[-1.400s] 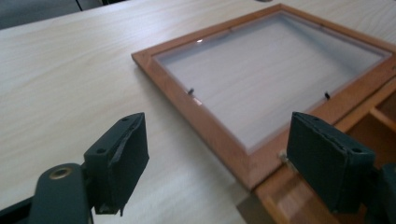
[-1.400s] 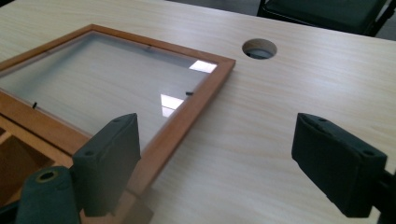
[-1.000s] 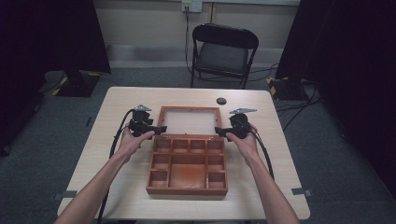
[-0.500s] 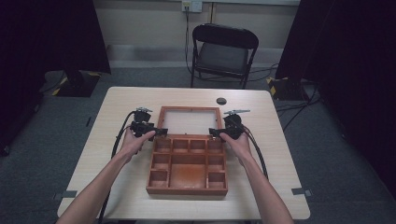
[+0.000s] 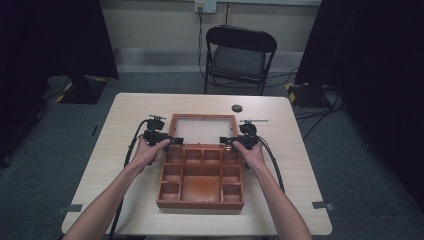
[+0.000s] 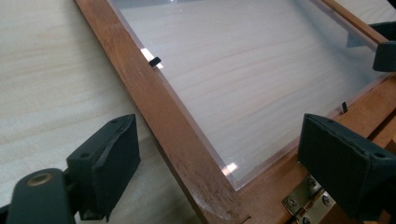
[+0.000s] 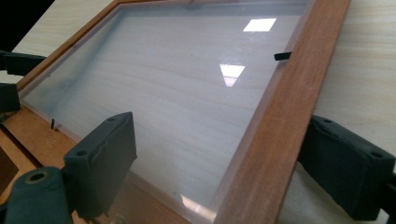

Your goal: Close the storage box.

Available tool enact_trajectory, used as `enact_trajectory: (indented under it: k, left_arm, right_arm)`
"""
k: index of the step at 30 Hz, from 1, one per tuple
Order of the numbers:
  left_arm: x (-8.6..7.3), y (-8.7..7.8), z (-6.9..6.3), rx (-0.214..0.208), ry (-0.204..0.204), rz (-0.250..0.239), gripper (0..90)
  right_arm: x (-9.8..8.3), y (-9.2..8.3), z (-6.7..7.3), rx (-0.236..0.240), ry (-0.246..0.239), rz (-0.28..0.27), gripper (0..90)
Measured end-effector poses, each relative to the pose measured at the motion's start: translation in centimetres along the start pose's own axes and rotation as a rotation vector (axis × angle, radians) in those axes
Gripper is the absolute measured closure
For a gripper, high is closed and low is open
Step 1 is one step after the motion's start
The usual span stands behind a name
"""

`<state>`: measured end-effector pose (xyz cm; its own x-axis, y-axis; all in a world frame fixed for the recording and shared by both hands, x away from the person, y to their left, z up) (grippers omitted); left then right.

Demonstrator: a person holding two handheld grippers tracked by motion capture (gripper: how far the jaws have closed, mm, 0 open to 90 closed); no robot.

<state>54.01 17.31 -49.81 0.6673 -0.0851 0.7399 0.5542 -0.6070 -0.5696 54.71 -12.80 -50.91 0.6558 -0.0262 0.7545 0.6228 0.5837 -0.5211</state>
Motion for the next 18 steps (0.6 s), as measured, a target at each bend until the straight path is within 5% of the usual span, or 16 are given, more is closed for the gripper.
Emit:
enact_trajectory:
  k: [7, 18]
  left_arm:
    - [0.21, 0.2, 0.11, -0.021, 0.001, 0.031, 11.6]
    - [0.24, 0.59, 0.31, -0.033, -0.024, 0.034, 8.8]
  right_arm:
    - [-0.06, 0.5, -0.2, 0.042, 0.048, 0.019, 11.5]
    - [-0.02, 0.54, -0.13, 0.043, 0.033, 0.012, 11.8]
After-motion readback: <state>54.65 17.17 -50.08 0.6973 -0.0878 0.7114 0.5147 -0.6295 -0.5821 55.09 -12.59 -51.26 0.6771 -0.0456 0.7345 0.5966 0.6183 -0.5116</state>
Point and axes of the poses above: each handheld gripper's, and its own axes: y roughly forward along the jaws, x roughly out of its top, z roughly to its left, the point moved 4 cm from there along y, roughly forward along the jaws, and after that the axes turned 9 degrees about -z, right-handed, at the moved point
